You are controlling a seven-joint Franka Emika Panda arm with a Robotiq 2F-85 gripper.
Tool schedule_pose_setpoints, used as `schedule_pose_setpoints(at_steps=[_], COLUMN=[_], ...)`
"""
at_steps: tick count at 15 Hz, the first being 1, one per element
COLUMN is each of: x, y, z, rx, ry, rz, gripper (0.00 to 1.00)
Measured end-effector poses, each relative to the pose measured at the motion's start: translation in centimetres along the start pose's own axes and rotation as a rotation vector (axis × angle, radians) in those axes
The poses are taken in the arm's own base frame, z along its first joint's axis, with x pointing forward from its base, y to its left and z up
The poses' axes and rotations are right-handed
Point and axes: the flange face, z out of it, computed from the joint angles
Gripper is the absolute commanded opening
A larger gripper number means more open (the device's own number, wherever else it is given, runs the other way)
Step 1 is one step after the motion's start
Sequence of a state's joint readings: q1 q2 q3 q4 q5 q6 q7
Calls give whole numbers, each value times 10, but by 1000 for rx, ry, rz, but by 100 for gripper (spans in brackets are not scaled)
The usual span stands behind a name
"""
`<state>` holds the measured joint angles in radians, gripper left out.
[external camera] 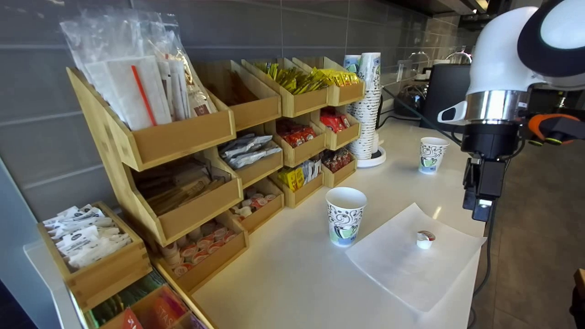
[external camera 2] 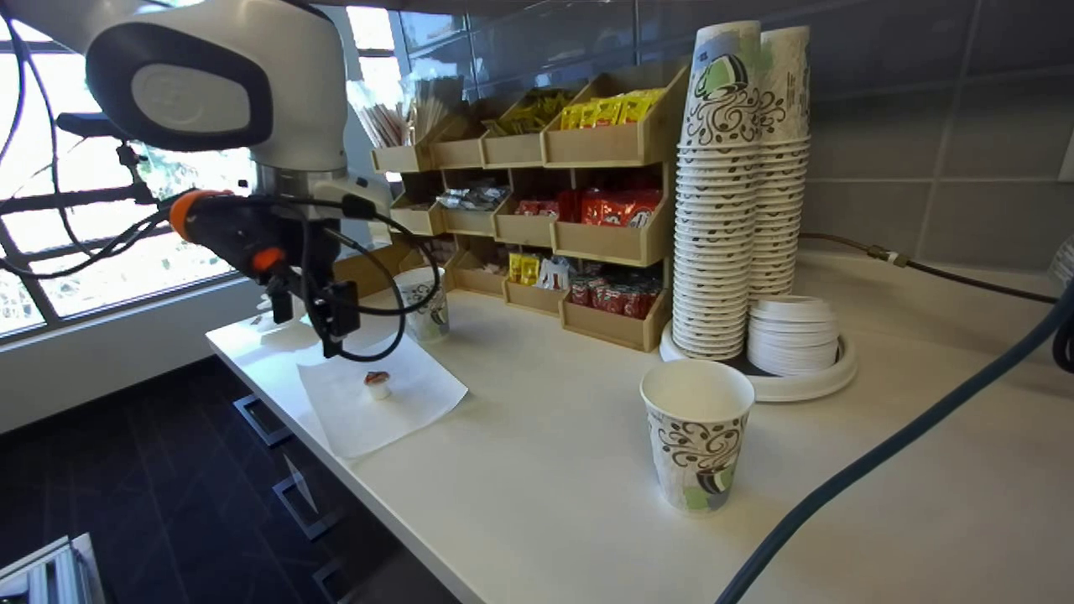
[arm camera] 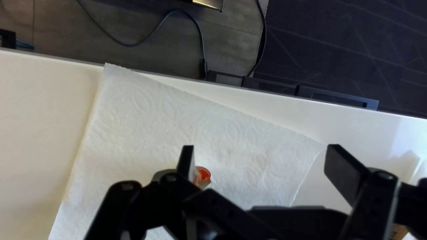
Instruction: Lift the milk from the plain paper, pour it in the cup and then put it back on the plain paper
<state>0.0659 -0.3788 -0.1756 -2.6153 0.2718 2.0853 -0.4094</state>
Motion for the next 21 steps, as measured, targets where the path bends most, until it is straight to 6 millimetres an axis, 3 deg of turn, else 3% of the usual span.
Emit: schedule_pose_setpoints(at_steps=[7,12,13,16,18,21], x=[20,31,34,40,44,48], y=[27,43,46,56,62,69], z=[33,46,47,48,49,53], rx=[51,81,83,88,93,96], ry=[60,71,72,76,78,73], rz=[-18,-15,-13,-5,0,9], gripper=[100,99,94,64,53,46])
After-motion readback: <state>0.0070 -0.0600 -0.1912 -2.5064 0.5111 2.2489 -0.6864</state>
